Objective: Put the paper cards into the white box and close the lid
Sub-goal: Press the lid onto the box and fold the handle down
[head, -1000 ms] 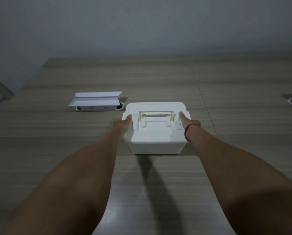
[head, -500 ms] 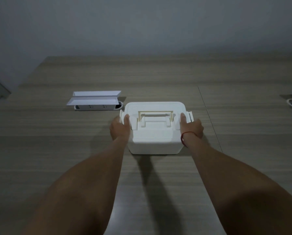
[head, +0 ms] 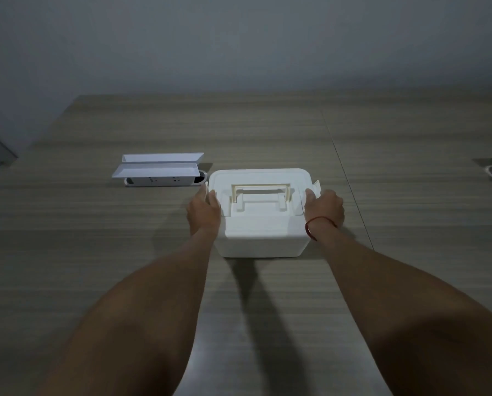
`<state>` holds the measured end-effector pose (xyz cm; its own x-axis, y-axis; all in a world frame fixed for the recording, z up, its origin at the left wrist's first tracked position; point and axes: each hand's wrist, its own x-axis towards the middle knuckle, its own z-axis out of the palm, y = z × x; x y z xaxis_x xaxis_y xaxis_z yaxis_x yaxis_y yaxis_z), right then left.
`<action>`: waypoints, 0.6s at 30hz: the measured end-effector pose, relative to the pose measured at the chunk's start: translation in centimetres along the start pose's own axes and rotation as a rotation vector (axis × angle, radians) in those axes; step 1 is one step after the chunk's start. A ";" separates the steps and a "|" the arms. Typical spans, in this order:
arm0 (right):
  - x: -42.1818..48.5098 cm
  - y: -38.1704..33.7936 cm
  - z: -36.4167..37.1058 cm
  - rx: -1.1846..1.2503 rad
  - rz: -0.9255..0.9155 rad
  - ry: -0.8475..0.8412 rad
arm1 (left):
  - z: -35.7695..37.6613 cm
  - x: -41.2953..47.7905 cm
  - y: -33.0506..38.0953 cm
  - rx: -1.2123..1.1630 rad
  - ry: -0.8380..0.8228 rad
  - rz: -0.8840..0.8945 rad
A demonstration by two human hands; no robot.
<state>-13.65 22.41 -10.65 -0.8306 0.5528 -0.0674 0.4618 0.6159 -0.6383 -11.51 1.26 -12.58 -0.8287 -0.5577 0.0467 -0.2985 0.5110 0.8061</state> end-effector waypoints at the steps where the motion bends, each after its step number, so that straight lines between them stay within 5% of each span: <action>1: 0.0 -0.2 -0.1 -0.023 -0.025 0.000 | 0.0 -0.1 0.1 0.005 0.004 -0.003; 10: -0.3 -2.5 -0.7 0.308 0.234 -0.151 | -0.4 0.9 3.2 0.016 -0.091 -0.313; 18: -1.7 -2.1 -0.2 0.176 0.154 -0.250 | -0.7 -0.4 3.0 0.077 -0.219 -0.304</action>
<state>-13.16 20.29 -9.03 -0.8159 0.4637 -0.3454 0.5450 0.4175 -0.7271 -11.76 2.61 -9.77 -0.7760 -0.5426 -0.3216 -0.5740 0.3962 0.7166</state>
